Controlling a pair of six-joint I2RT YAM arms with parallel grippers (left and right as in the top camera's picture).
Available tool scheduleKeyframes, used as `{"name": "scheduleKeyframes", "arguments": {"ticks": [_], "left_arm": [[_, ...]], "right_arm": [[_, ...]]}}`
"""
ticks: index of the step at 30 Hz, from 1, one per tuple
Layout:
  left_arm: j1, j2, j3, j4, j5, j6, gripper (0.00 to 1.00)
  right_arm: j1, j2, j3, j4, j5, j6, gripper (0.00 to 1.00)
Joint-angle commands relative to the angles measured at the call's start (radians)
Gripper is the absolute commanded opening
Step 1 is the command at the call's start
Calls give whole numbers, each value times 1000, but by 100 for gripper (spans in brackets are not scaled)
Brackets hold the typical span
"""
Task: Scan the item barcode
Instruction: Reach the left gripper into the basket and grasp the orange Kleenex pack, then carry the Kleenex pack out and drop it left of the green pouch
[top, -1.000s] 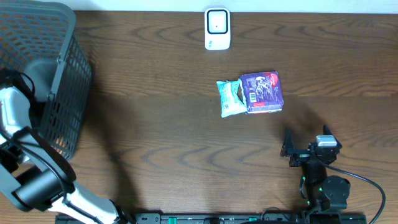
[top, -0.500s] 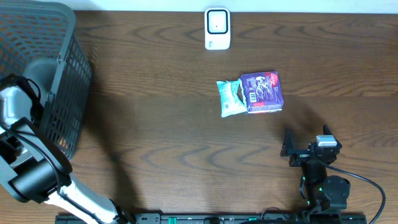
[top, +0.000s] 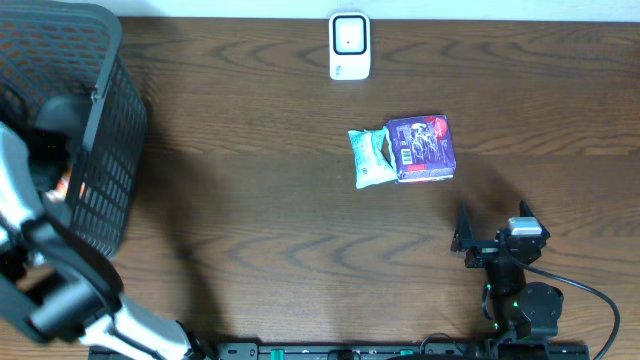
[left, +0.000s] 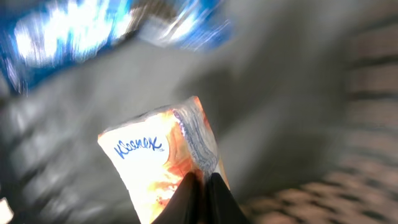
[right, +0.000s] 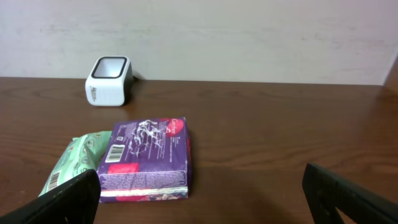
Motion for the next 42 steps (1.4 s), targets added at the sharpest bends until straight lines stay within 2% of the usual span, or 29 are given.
{"name": "scheduleKeyframes", "arguments": {"ticks": [1,6,9,11,15,19,22,26,32,38,42], "left_arm": [[-19,-229,69,61,45,97,7],[-113,-434,69,124,71,96,7],[-234,-493,69,118,72,96,7],[-364,-509,69,106,74,96,7],[-607,-474,63,80,69,97,7],[-832,-366,58,37,64,98,7],[-933,-271,58,30,6,115,7],[-986,-166,58,24,-57,214,8],[-993,-13,58,-56,-63,215,8],[-995,185,57,-97,-62,92,8],[-995,327,57,-36,-62,71,8]], "right_arm": [[-6,-4,-3,-2,8,14,99],[-6,-4,-3,-2,8,14,99],[-6,-4,-3,-2,8,14,99],[-6,-4,-3,-2,8,14,99],[-6,-4,-3,-2,8,14,99],[-6,-4,-3,-2,8,14,99],[-6,-4,-3,-2,8,14,99],[-6,-4,-3,-2,8,14,99],[-6,-4,-3,-2,8,14,99],[-6,-4,-3,-2,8,14,99],[-6,-4,-3,-2,8,14,99]]}}
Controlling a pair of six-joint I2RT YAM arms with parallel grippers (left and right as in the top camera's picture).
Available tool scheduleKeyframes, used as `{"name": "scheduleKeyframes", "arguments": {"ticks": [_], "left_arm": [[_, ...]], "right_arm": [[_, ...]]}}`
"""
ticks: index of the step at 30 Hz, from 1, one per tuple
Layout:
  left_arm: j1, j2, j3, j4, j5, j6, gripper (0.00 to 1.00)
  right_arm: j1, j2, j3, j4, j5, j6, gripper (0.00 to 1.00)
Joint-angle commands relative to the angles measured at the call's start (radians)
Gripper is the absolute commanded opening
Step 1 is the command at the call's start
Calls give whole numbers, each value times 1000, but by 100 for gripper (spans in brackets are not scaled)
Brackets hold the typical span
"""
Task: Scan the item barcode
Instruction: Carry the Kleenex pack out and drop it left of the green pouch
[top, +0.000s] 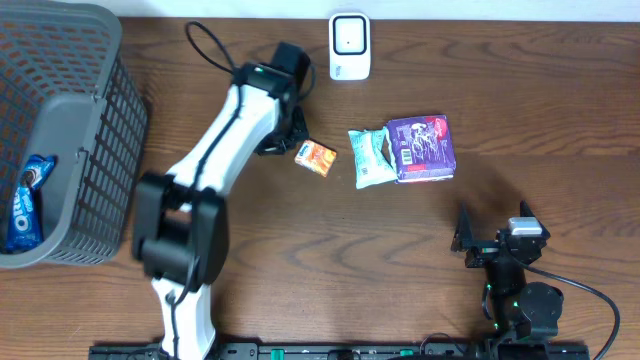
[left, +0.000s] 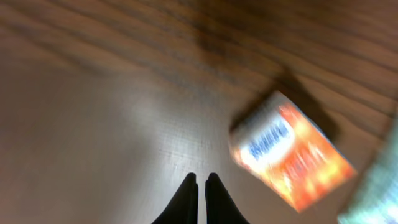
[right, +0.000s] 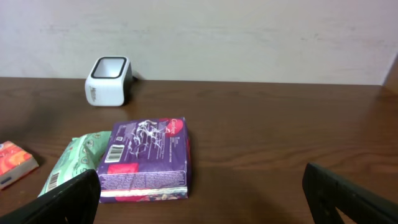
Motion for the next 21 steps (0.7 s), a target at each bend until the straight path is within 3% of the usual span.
{"name": "scheduleKeyframes", "arguments": {"ticks": [1,10,21], "left_arm": [[0,114,-6,34,-21,-61,8],[0,200,-5,171,51,-84,8],[1,194,2,352,422,127,8]], "right_arm": [[-5,-4,-3,-2,8,14,99],[-5,-4,-3,-2,8,14,99],[-5,-4,-3,-2,8,14,99]]}}
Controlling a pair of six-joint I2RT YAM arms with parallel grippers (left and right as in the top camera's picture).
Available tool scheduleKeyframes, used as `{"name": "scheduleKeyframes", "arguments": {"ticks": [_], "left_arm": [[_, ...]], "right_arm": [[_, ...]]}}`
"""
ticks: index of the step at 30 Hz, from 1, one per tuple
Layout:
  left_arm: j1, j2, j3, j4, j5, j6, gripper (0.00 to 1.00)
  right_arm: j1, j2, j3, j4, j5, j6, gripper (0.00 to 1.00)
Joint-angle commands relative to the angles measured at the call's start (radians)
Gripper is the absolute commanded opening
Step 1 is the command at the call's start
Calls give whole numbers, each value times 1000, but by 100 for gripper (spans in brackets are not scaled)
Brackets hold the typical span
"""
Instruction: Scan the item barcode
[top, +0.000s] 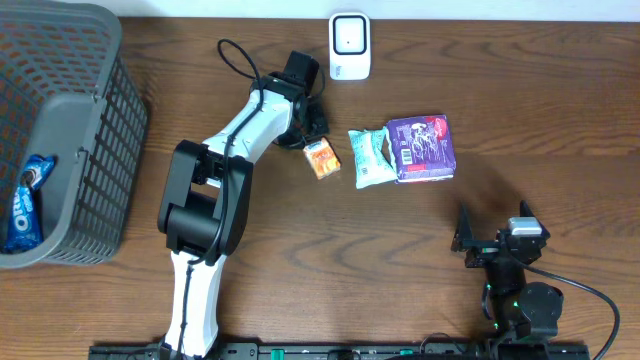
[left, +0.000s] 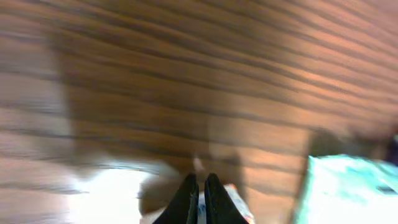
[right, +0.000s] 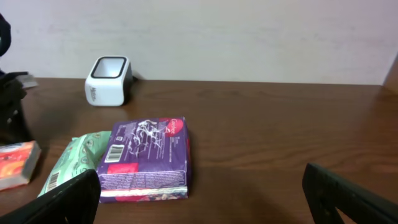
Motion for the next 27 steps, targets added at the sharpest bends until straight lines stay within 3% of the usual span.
{"name": "scheduleKeyframes", "arguments": {"ticks": [1,3,7,11,16,21,27], "left_arm": [[3,10,7,-4,146,143,8],[19,-26,36,-34,145,225,8],[60,-109,85,-106,91,229,8],[108,-211,85,-249,-10,177,8],[113,-214,59,-424,-50,112,8],[63,-196,-52,-401,-50,39,8],[-5,-148,-129,-266,-66,-32,7]], "right_arm": [[-5,-5,-3,-2,8,14,99],[-5,-5,-3,-2,8,14,99],[-5,-5,-3,-2,8,14,99],[-5,-5,-3,-2,8,14,99],[-5,-5,-3,-2,8,14,99],[-5,-5,-3,-2,8,14,99],[-5,-5,-3,-2,8,14,99]]}}
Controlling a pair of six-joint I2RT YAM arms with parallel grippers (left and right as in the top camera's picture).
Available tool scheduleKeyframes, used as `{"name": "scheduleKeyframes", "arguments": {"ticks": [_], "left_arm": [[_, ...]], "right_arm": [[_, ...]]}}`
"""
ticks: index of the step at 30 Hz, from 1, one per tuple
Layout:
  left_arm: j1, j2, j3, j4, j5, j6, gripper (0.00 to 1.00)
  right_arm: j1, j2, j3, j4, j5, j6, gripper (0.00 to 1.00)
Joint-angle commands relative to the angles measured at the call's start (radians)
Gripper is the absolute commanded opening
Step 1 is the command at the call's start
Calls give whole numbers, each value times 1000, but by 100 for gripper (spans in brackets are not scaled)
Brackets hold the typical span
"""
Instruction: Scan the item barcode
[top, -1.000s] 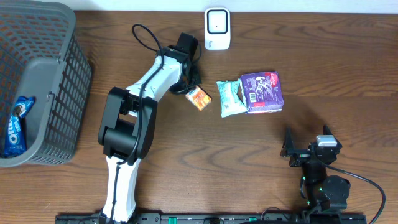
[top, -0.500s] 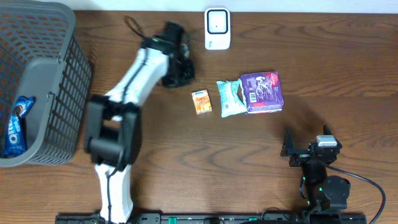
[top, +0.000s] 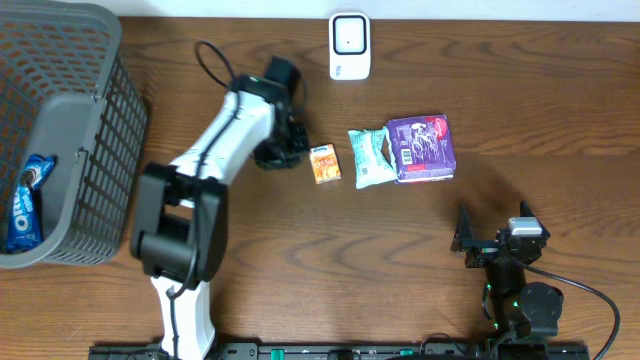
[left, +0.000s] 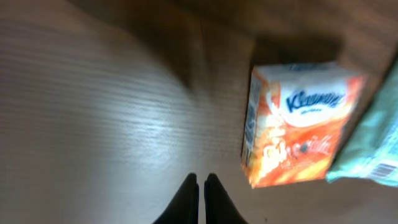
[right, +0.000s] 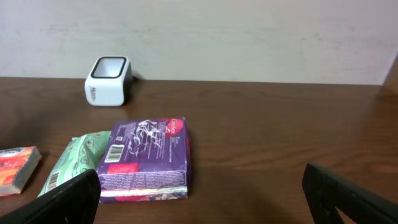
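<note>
The orange Kleenex pack lies flat on the table, left of a green pack. In the left wrist view the Kleenex pack lies ahead and to the right of the fingers. My left gripper sits just left of it, shut with nothing between its fingers. The white scanner stands at the table's far edge, window up. My right gripper rests open near the front right of the table and holds nothing; it faces the scanner.
A purple pack lies against the green pack's right side. A grey mesh basket fills the far left, with a blue Oreo pack inside. The left arm stretches from the front edge up across the left half of the table.
My left gripper, still shut, has moved from the far side of the Kleenex pack to its left side. The pack has turned slightly and now lies squarer to the green pack.
My left gripper was first down in the basket, shut at the edge of the Kleenex pack. Then the pack lay on the table left of the green pack, with the gripper shut beside it. It was later turned, and now lies still with the gripper at its left.
</note>
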Motion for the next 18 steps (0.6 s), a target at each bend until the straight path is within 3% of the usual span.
{"name": "scheduleKeyframes", "arguments": {"ticks": [1,12,18], "left_arm": [[-26,37,-13,39,-35,-90,8],[-68,97,-13,184,53,-112,8],[-100,97,-13,267,53,-196,8]], "right_arm": [[-5,-5,-3,-2,9,14,99],[-5,-5,-3,-2,9,14,99],[-5,-5,-3,-2,9,14,99]]}}
